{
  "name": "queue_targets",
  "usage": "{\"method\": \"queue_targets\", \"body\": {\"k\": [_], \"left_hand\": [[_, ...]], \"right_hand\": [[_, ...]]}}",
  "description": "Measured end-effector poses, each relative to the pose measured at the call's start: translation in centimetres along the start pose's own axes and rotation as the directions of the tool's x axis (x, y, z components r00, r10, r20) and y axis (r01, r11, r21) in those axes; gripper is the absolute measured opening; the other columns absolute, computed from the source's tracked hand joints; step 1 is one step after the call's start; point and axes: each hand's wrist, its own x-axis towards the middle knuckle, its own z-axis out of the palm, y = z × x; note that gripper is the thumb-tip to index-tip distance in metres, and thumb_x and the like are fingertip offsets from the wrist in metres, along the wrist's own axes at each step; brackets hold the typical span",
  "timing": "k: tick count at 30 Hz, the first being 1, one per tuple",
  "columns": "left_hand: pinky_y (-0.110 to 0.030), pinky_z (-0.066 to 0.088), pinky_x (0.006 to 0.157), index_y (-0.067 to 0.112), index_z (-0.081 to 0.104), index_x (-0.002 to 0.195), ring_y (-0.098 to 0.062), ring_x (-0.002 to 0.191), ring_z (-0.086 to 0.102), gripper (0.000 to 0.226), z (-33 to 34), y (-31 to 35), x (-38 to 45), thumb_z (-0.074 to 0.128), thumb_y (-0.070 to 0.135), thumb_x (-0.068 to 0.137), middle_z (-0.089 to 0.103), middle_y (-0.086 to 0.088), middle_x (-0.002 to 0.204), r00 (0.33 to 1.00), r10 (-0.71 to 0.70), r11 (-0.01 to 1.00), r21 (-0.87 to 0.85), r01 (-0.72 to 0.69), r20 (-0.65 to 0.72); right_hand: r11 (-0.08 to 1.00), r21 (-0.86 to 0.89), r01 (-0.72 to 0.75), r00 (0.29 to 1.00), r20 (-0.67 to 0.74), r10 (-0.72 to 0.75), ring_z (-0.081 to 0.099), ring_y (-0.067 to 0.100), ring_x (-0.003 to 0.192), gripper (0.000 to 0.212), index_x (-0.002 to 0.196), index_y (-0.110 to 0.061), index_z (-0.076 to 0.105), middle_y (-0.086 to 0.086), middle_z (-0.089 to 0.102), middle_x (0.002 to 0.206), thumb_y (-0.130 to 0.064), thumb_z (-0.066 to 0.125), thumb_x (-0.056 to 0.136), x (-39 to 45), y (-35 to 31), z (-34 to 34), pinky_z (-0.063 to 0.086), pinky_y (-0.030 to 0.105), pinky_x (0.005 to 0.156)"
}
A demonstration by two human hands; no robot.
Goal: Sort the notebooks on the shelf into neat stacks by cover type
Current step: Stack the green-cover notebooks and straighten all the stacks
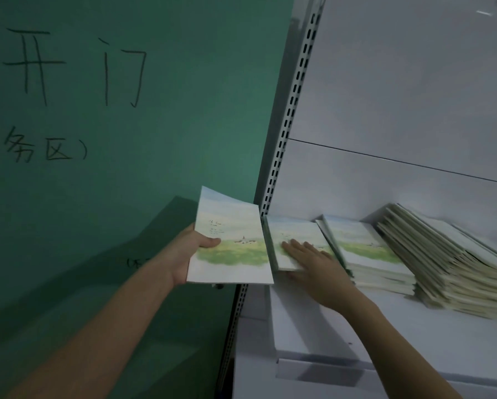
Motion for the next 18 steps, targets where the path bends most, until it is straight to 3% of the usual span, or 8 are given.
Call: {"method": "queue_targets", "body": {"k": [2, 4, 7, 10, 12, 14, 16, 18], "left_hand": [[-0.044, 0.058, 0.063, 0.017, 0.057, 0.118, -0.031, 0.082, 0.071, 0.037, 0.8, 0.3, -0.1, 0.051, -0.009, 0.091, 0.071, -0.011, 0.107, 1.0, 0.0, 1.0, 0.008, 0.0, -0.009], [-0.046, 0.057, 0.069, 0.016, 0.054, 0.124, -0.034, 0.089, 0.069, 0.041, 1.5, 0.4, -0.1, 0.05, -0.008, 0.091, 0.068, -0.014, 0.113, 1.0, 0.002, 1.0, 0.005, -0.002, -0.015], [-0.045, 0.056, 0.069, 0.017, 0.05, 0.129, -0.037, 0.094, 0.067, 0.046, 2.5, 0.1, -0.1, 0.048, -0.009, 0.091, 0.065, -0.016, 0.119, 0.999, 0.003, 1.0, 0.017, -0.002, -0.037], [-0.037, 0.054, 0.058, 0.015, 0.051, 0.129, -0.033, 0.083, 0.068, 0.031, 3.6, -0.3, -0.3, 0.049, 0.01, 0.098, 0.069, -0.015, 0.104, 0.998, 0.006, 0.998, 0.058, -0.002, -0.066], [-0.036, 0.056, 0.056, 0.012, 0.059, 0.122, -0.03, 0.075, 0.072, 0.043, 4.3, -0.2, -0.4, 0.045, 0.046, 0.1, 0.073, -0.016, 0.09, 0.999, -0.037, 0.999, -0.007, 0.037, -0.031], [-0.04, 0.059, 0.062, 0.009, 0.064, 0.116, -0.032, 0.08, 0.073, 0.063, 4.4, -0.3, 0.1, 0.046, 0.064, 0.091, 0.074, -0.019, 0.096, 0.994, -0.109, 0.989, -0.103, 0.111, 0.019], [-0.04, 0.059, 0.061, 0.006, 0.064, 0.119, -0.033, 0.08, 0.071, 0.05, 3.8, -0.5, 0.2, 0.059, 0.047, 0.091, 0.073, -0.019, 0.101, 0.993, -0.121, 0.986, -0.114, 0.119, -0.007], [-0.039, 0.058, 0.058, 0.006, 0.059, 0.126, -0.035, 0.08, 0.071, 0.042, 2.5, -0.6, 0.6, 0.063, 0.026, 0.089, 0.071, -0.02, 0.104, 0.993, -0.103, 0.994, -0.051, 0.1, -0.061]], "right_hand": [[0.995, 0.096, -0.008, 1.0, 0.019, 0.006, 0.017, 0.016, 0.148, 0.054, 0.152, -0.037, 0.021, -0.012, 0.014, 0.161, -0.038, 0.042, 0.102, 0.2, 0.4, -0.6, 0.018, 0.033, 0.119], [0.991, 0.136, -0.01, 1.0, -0.004, 0.011, 0.04, 0.023, 0.137, 0.046, 0.149, -0.032, 0.035, -0.005, 0.024, 0.16, -0.023, 0.039, 0.104, 0.6, 0.6, -0.9, 0.034, 0.035, 0.111], [0.937, 0.333, -0.107, 0.949, -0.247, 0.197, 0.061, 0.021, 0.094, 0.04, 0.143, -0.039, 0.043, 0.004, 0.062, 0.124, -0.038, 0.037, 0.103, 0.8, -1.1, -2.1, 0.05, 0.036, 0.079], [0.926, 0.377, 0.012, 0.896, -0.415, 0.157, 0.062, 0.015, 0.084, 0.043, 0.143, -0.038, 0.043, 0.0, 0.065, 0.121, -0.041, 0.041, 0.1, 0.4, -4.7, -2.3, 0.051, 0.028, 0.072], [0.943, 0.291, 0.163, 0.925, -0.377, -0.044, 0.065, 0.013, 0.102, 0.047, 0.145, -0.037, 0.037, -0.004, 0.054, 0.139, -0.046, 0.039, 0.098, -0.1, -7.3, -1.6, 0.053, 0.029, 0.09], [0.955, 0.139, 0.261, 0.94, -0.262, -0.219, 0.047, 0.018, 0.133, 0.058, 0.15, -0.035, 0.028, -0.004, 0.035, 0.154, -0.054, 0.034, 0.095, -0.2, -9.1, -0.6, 0.039, 0.041, 0.11], [0.948, 0.129, 0.29, 0.955, -0.104, -0.278, 0.016, 0.019, 0.148, 0.068, 0.154, -0.034, 0.016, -0.004, 0.014, 0.162, -0.06, 0.038, 0.094, -0.1, -9.8, -0.1, 0.018, 0.042, 0.12], [0.918, 0.29, 0.271, 0.953, 0.051, -0.297, 0.003, 0.01, 0.149, 0.073, 0.154, -0.036, 0.013, -0.01, 0.006, 0.162, -0.06, 0.046, 0.093, -0.3, -9.5, -0.7, 0.006, 0.037, 0.121]]}}
